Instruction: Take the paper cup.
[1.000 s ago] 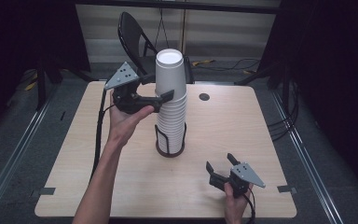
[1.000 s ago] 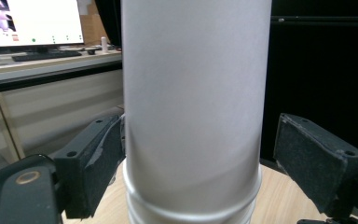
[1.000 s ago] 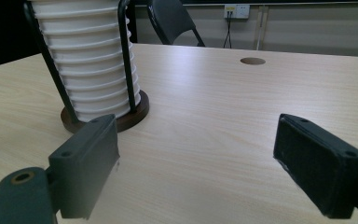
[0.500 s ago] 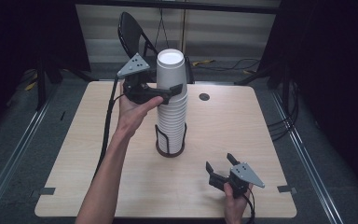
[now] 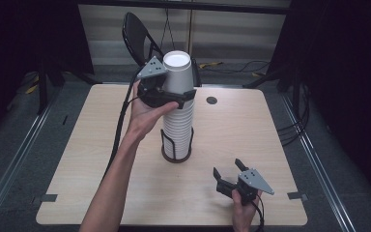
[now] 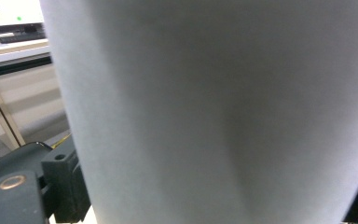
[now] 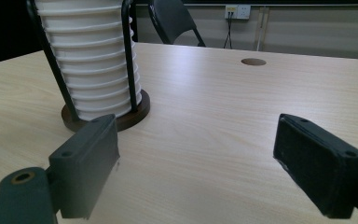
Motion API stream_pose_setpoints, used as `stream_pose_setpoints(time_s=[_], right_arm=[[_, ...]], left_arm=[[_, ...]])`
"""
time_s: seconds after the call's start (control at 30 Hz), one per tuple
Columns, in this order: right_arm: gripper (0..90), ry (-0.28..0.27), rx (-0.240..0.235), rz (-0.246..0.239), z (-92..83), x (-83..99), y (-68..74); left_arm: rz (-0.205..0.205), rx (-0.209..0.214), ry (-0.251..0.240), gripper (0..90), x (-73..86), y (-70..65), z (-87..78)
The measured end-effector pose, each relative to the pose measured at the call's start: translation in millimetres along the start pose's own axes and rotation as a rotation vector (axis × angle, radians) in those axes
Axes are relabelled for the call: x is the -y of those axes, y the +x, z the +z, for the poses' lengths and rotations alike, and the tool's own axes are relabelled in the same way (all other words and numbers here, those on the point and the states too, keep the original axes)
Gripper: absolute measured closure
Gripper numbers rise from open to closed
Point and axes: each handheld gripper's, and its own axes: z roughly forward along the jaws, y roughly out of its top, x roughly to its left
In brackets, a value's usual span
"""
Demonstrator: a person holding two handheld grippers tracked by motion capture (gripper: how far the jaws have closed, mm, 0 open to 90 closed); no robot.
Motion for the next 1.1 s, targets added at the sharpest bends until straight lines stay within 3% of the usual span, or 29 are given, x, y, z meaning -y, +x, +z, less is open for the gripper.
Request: stream_pose_setpoints(time_s=[0.1, 0.57, 0.77, 0.87, 0.9, 1.1], right_arm=[[13.4, 0.001, 0.001, -0.001, 0.2, -0.1, 0.1], [13.6, 0.006, 0.003, 0.007, 0.9, -0.3, 0.0], [13.6, 0.007, 0.002, 0.005, 1.1, -0.3, 0.1], [13.6, 0.007, 0.002, 0.006, 1.1, -0.3, 0.2], [13.6, 0.010, 0.001, 0.004, 1.3, -0.4, 0.2], [13.6, 0.010, 0.001, 0.004, 1.3, -0.4, 0.1]], left_arm=[[0.017, -0.003, 0.007, 11.5, -1.4, -0.3, -0.3], [0.012, 0.008, 0.014, 12.1, -2.4, 1.5, -0.6], [-0.001, -0.004, -0.040, 12.4, -7.0, 0.6, -5.6], [-0.001, 0.006, -0.028, 12.3, -9.5, 0.8, -6.3], [0.023, -0.004, -0.019, 12.4, -11.1, -0.1, -6.3], [0.023, -0.016, -0.031, 13.2, -16.4, -1.0, -6.2]])
